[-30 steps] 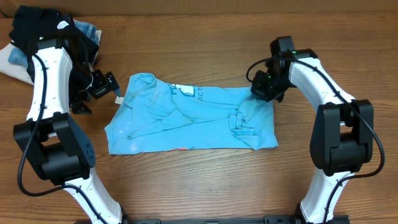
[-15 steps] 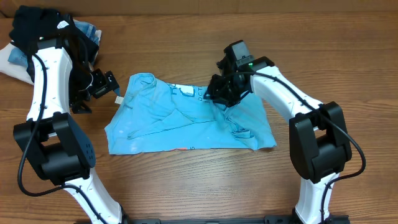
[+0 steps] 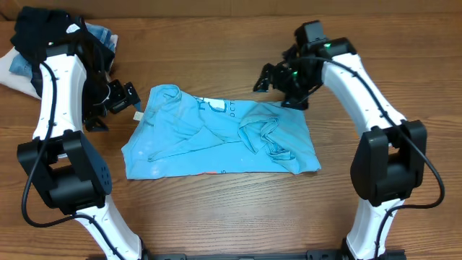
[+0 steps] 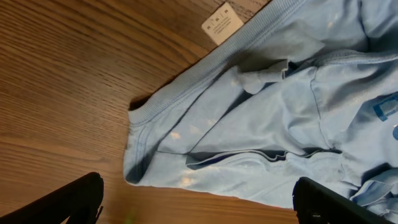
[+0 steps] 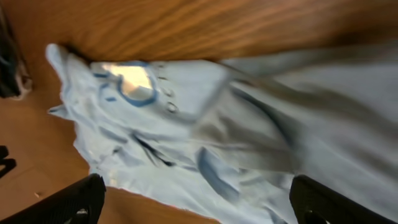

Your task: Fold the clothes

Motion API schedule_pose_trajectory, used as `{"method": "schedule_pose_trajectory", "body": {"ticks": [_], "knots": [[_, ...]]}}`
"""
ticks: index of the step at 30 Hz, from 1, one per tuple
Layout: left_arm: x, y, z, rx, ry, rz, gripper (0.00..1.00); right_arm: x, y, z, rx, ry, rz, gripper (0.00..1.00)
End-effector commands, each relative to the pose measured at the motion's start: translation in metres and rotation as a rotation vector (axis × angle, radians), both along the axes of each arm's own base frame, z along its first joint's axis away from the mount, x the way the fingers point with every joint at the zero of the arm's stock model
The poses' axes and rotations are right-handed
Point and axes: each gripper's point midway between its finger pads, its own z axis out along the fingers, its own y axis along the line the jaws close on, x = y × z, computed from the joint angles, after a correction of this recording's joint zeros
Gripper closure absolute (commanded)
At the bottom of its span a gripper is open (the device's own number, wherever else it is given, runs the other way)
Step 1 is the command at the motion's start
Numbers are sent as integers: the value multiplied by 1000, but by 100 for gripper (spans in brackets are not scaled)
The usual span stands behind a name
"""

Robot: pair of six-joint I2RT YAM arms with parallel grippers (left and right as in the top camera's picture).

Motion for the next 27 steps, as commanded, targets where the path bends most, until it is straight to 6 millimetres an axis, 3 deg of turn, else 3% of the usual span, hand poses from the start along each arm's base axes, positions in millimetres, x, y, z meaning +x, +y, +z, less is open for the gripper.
{"method": "schedule_pose_trajectory", "body": {"ticks": [1, 3, 12, 21, 23, 27], "knots": [[2, -2, 5, 8, -18, -27, 0, -3, -16, 1, -75, -6, 14, 0], [2, -3, 5, 8, -18, -29, 0, -7, -21, -6, -117, 4, 13, 0], [0, -7, 5, 5, -9, -40, 0, -18, 1, -45, -130, 76, 22, 2], [-1, -8, 5, 5, -5, -41, 0, -21, 12, -67, -139, 109, 38, 6], [-1, -8, 5, 5, -4, -41, 0, -20, 15, -68, -138, 104, 44, 10], [-1, -8, 5, 5, -5, -41, 0, -15, 20, -67, -129, 90, 19, 43]]}}
